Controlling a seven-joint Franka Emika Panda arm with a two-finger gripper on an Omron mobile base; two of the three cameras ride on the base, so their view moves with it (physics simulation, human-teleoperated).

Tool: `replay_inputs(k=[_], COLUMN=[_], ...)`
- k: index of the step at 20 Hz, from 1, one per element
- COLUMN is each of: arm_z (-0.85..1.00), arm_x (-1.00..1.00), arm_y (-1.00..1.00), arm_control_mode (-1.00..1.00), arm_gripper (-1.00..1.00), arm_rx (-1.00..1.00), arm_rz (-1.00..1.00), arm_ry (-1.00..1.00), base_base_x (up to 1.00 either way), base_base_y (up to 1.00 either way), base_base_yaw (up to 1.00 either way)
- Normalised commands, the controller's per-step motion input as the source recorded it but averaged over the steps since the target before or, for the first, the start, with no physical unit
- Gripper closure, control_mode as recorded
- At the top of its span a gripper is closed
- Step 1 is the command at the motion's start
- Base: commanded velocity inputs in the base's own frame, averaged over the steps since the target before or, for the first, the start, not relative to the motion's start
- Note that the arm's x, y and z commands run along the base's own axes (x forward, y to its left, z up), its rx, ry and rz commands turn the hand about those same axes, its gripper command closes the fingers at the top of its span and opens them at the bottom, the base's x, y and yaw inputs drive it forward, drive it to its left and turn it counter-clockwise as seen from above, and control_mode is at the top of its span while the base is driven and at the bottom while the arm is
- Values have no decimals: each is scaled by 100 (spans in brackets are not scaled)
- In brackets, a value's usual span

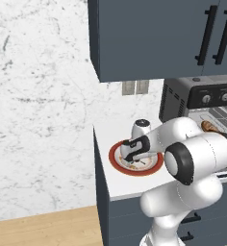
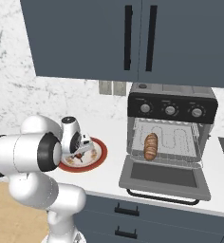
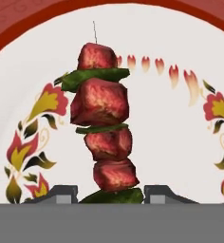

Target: Pick up the kebab skewer and baguette bread, and place them inside the toaster oven. Close the toaster oven door and start by setting the timer.

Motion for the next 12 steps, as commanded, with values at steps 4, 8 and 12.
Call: replay_inputs(k=[4,8,12], arm_z=[7,82,100], arm_x=[-4,-25,-44], arm_y=[-8,-28,-56], arm_control_mode=[-100,-100,-100], arm_gripper=[100,100,100], arm_rx=[3,11,14], arm_rz=[0,0,0], arm_ry=[3,6,0], base_base_x=[0,0,0], base_base_y=[0,0,0], base_base_yaw=[0,0,0])
